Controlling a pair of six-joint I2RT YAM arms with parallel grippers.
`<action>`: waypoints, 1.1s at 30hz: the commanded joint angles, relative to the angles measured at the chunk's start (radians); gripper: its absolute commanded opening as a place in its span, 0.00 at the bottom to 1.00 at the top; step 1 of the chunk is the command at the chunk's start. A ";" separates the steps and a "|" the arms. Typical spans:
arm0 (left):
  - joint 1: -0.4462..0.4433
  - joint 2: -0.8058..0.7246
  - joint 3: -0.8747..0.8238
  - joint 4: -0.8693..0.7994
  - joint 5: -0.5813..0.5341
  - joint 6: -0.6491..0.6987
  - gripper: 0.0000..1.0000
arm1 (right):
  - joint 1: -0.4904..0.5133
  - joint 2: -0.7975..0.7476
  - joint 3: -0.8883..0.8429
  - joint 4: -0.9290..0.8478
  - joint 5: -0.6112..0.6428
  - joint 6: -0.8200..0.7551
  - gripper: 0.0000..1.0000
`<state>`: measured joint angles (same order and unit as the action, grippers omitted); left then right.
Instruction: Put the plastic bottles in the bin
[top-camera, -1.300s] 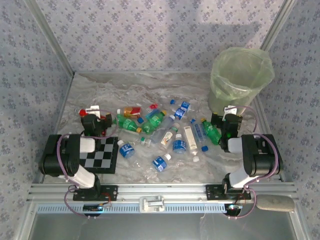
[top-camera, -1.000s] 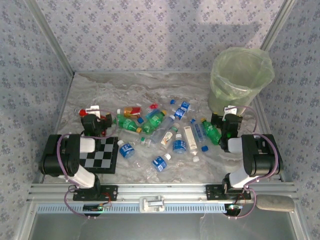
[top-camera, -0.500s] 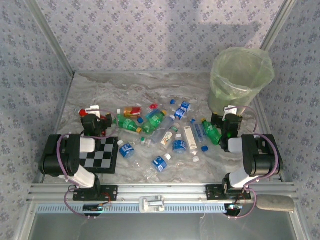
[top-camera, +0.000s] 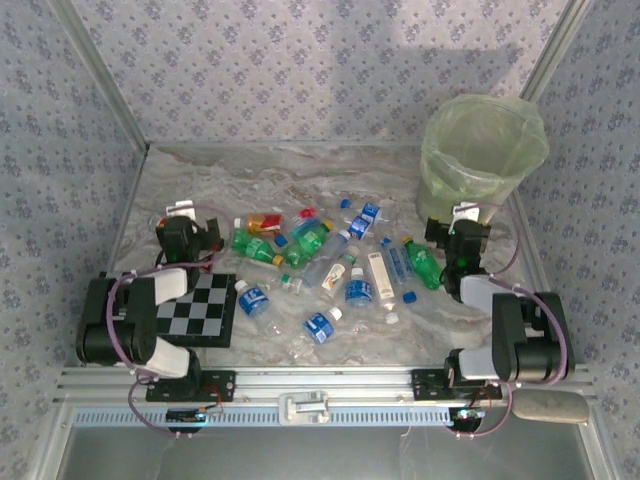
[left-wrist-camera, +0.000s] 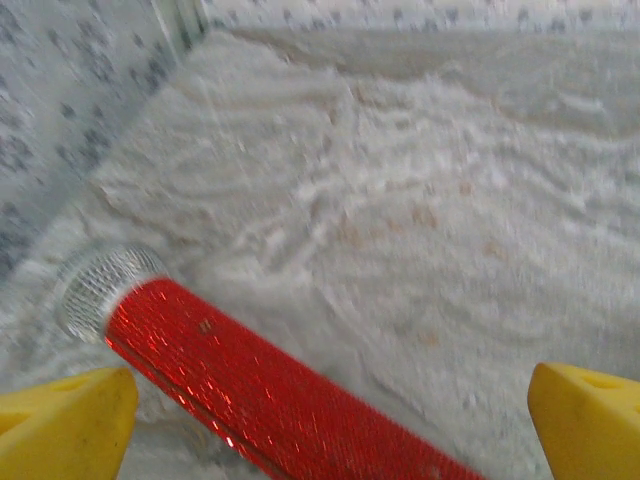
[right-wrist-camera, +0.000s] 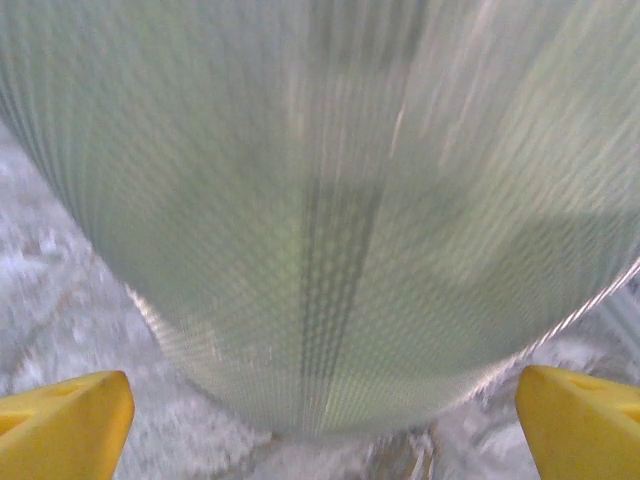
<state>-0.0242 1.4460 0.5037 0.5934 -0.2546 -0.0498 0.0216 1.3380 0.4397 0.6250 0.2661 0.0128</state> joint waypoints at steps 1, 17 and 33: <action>-0.037 -0.086 0.065 -0.173 -0.091 -0.020 1.00 | 0.021 -0.088 0.080 -0.193 0.078 0.054 1.00; -0.317 -0.371 0.102 -0.493 0.167 -0.531 1.00 | 0.284 -0.188 0.498 -1.218 -0.168 0.312 0.93; -0.686 -0.071 0.302 -0.432 0.047 -0.641 1.00 | 0.384 0.050 0.609 -1.489 -0.219 0.270 0.69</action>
<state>-0.7006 1.3319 0.7460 0.1322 -0.1982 -0.6720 0.3973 1.3762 1.0351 -0.8173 0.0166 0.2882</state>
